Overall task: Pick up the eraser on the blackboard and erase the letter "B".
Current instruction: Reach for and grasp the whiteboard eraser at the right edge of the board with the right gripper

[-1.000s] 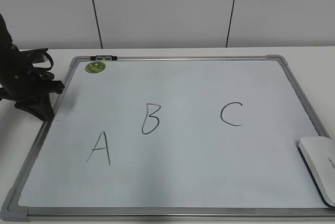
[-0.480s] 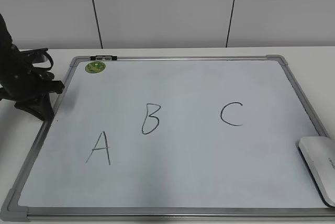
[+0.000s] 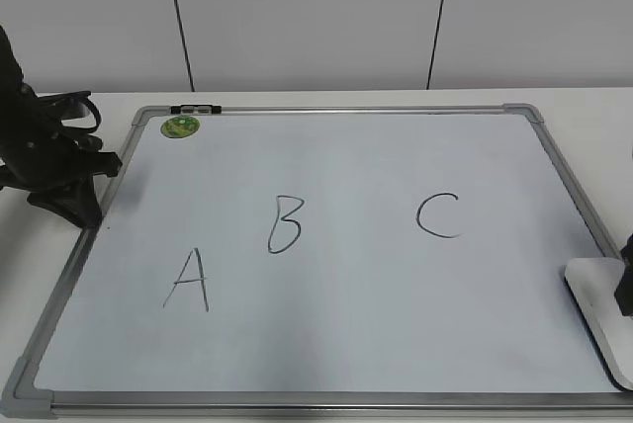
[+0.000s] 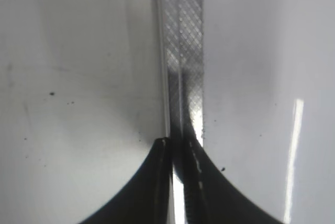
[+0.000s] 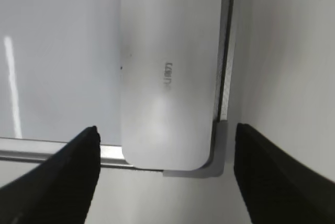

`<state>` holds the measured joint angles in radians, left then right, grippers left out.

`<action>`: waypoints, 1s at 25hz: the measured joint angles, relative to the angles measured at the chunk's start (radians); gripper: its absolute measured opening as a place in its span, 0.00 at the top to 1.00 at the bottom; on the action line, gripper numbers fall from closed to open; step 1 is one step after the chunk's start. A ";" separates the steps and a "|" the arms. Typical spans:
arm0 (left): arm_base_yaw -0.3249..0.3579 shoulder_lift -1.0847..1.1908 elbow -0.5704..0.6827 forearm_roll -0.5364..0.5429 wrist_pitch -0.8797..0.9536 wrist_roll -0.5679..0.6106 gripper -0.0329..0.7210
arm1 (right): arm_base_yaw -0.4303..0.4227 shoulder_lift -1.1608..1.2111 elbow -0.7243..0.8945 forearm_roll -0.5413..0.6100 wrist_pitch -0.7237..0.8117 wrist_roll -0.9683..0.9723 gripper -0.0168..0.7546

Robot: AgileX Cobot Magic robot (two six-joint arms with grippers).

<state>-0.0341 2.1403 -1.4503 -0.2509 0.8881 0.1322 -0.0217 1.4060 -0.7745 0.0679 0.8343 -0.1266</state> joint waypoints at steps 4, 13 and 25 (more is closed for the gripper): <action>0.000 0.000 -0.002 0.000 0.000 0.000 0.91 | 0.000 0.069 -0.001 -0.004 -0.065 0.000 0.21; 0.000 0.000 -0.002 0.000 0.000 0.000 0.91 | 0.000 0.202 -0.004 -0.007 -0.154 0.000 0.21; 0.000 0.000 -0.002 0.000 0.000 0.000 0.91 | 0.000 0.252 -0.004 0.001 -0.169 0.000 0.27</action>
<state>-0.0341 2.1403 -1.4520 -0.2509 0.8884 0.1322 -0.0217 1.6576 -0.7788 0.0689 0.6657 -0.1266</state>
